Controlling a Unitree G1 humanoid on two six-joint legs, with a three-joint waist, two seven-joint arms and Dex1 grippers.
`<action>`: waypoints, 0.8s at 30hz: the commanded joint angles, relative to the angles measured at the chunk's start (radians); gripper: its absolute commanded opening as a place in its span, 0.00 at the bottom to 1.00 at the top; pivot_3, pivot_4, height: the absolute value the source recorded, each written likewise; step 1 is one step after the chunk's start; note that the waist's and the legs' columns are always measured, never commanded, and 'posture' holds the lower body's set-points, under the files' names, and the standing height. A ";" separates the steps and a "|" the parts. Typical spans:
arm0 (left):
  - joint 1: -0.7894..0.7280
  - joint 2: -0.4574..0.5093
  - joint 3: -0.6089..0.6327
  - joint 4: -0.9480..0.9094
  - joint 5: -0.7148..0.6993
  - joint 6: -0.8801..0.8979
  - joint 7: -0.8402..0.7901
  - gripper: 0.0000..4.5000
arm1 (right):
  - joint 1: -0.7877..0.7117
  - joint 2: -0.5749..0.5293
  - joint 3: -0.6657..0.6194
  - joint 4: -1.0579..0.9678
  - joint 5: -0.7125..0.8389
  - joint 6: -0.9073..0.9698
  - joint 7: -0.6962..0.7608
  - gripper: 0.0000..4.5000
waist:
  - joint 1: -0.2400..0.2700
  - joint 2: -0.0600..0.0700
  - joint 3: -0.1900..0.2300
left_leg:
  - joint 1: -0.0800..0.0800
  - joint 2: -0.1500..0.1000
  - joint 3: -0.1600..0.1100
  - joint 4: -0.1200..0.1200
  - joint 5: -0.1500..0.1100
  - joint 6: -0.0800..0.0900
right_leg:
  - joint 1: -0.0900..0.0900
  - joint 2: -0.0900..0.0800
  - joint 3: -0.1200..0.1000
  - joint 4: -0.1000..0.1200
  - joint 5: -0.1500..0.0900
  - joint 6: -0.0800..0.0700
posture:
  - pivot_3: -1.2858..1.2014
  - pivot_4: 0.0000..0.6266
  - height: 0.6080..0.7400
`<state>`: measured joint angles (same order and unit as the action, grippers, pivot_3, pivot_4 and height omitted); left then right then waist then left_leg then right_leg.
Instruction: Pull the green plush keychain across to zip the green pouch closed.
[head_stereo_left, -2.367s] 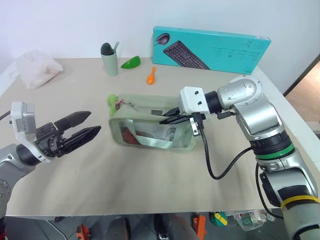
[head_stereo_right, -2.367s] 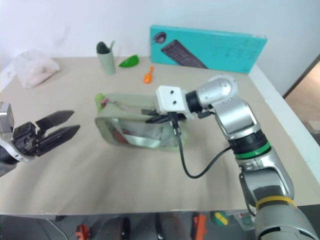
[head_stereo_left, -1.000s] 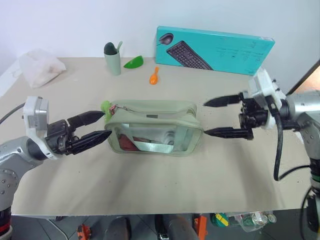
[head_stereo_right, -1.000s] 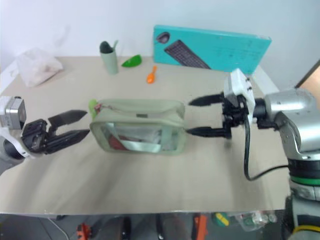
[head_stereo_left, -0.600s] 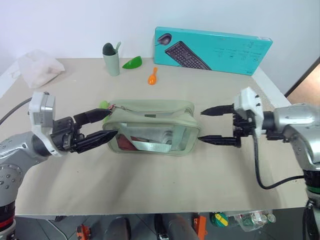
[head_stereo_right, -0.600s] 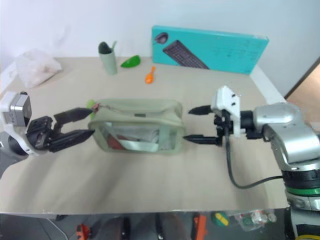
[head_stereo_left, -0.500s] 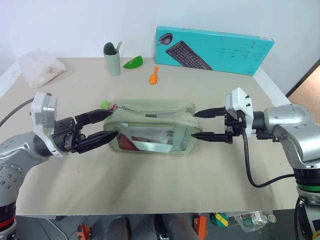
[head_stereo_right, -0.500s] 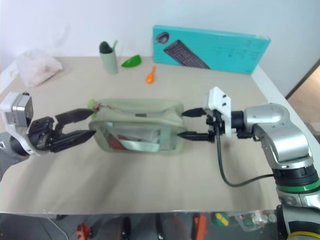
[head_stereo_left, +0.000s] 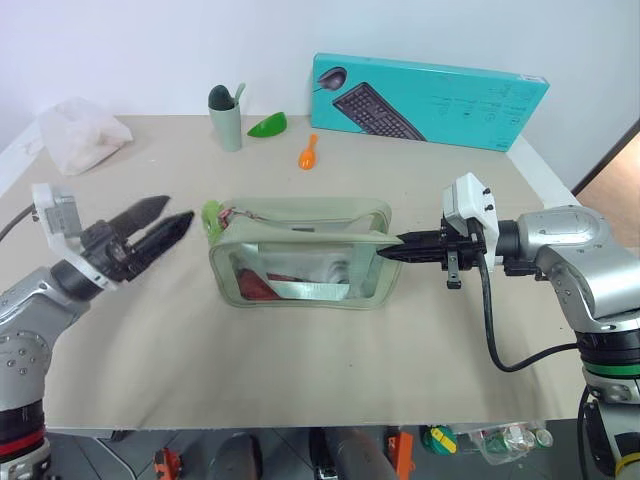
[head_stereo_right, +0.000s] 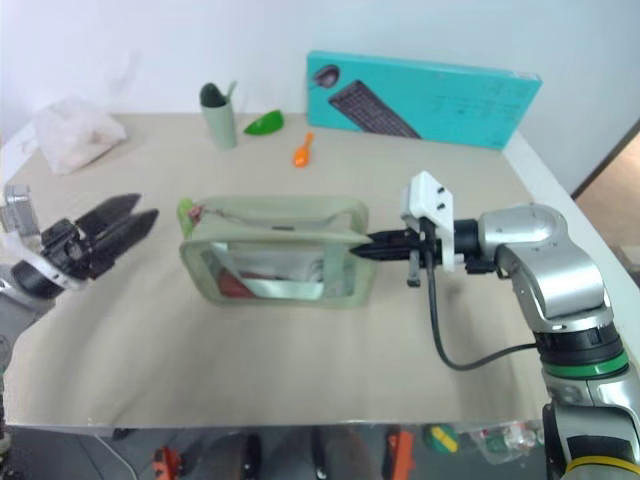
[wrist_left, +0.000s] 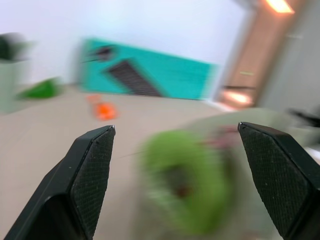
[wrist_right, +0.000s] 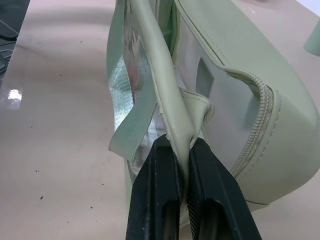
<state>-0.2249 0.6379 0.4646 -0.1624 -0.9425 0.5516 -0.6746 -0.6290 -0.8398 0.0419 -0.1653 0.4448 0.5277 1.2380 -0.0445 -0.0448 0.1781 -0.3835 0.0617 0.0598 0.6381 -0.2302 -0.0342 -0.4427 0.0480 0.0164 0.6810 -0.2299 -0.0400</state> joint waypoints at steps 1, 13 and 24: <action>-0.013 -0.004 0.024 0.048 0.033 -0.007 0.048 0.91 | -0.003 -0.010 -0.012 -0.032 0.014 0.000 0.004 0.01 | 0.000 0.000 0.000 | 0.000 0.000 0.000 0.000 0.000 0.000 | 0.000 0.000 0.000 0.000 0.000 0.000 | 0.52 0.24 1.00; -0.004 -0.032 -0.065 0.063 0.022 0.051 -0.052 0.91 | 0.033 -0.023 -0.040 -0.075 0.025 0.027 -0.035 0.01 | -0.001 -0.001 0.000 | 0.000 0.000 0.001 0.000 0.000 -0.001 | 0.000 0.000 0.000 0.000 0.000 0.001 | 0.52 0.24 1.00; -0.125 -0.074 -0.156 0.189 0.096 0.053 -0.085 0.91 | 0.037 -0.024 -0.039 -0.088 0.035 0.033 -0.060 0.01 | -0.001 -0.001 0.000 | 0.000 0.000 0.000 0.000 0.000 -0.001 | 0.000 0.000 0.000 0.000 0.000 0.001 | 0.52 0.24 1.00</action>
<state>-0.3173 0.5640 0.3054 0.0133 -0.8524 0.6092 -0.7531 -0.5839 -0.8546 0.0298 -0.2169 0.4670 0.5634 1.1827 -0.0451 -0.0455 0.1778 -0.3839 0.0612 0.0602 0.6384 -0.2302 -0.0350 -0.4425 0.0477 0.0168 0.6811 -0.2294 -0.0392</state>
